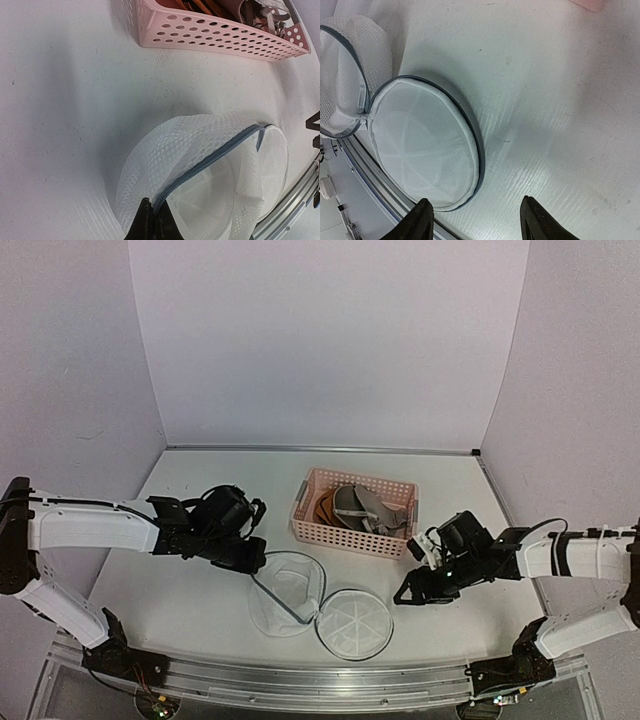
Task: Unzip the laundry bag and remove the bra
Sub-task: Close the laundry bag lid on the laundry bag.
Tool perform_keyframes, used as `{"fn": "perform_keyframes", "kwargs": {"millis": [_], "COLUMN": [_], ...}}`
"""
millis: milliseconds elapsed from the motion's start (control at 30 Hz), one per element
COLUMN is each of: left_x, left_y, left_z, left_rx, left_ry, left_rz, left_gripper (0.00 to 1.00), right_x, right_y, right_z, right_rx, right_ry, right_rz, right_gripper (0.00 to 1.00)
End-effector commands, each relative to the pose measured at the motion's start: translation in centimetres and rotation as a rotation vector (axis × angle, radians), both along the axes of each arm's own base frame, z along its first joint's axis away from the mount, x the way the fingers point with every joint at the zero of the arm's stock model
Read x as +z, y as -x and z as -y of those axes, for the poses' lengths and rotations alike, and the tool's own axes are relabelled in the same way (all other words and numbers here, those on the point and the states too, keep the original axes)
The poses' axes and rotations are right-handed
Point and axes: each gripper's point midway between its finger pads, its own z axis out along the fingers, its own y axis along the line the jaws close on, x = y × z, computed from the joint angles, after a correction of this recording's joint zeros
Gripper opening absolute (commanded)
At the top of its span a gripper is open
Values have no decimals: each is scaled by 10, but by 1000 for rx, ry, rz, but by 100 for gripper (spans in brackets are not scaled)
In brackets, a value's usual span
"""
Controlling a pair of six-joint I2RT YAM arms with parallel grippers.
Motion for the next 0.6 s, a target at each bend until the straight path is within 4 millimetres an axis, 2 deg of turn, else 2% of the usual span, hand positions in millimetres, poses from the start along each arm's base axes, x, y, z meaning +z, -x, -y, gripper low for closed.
{"fn": "perform_keyframes", "kwargs": {"millis": [0, 333, 567], "left_x": [2, 5, 21], "left_y": [-4, 8, 5], "left_z": [-1, 20, 27], "left_rx": [-2, -158, -235], "left_ry": [-18, -16, -15], "left_rz": [41, 114, 227], "left_gripper": [0, 0, 0], "right_x": [9, 2, -10], "right_y": [-19, -35, -33], "right_z": [-26, -41, -45], "right_rx": [-34, -37, -5], "right_ry": [-148, -230, -266], "right_rz": [41, 110, 136], "right_gripper": [60, 63, 65]}}
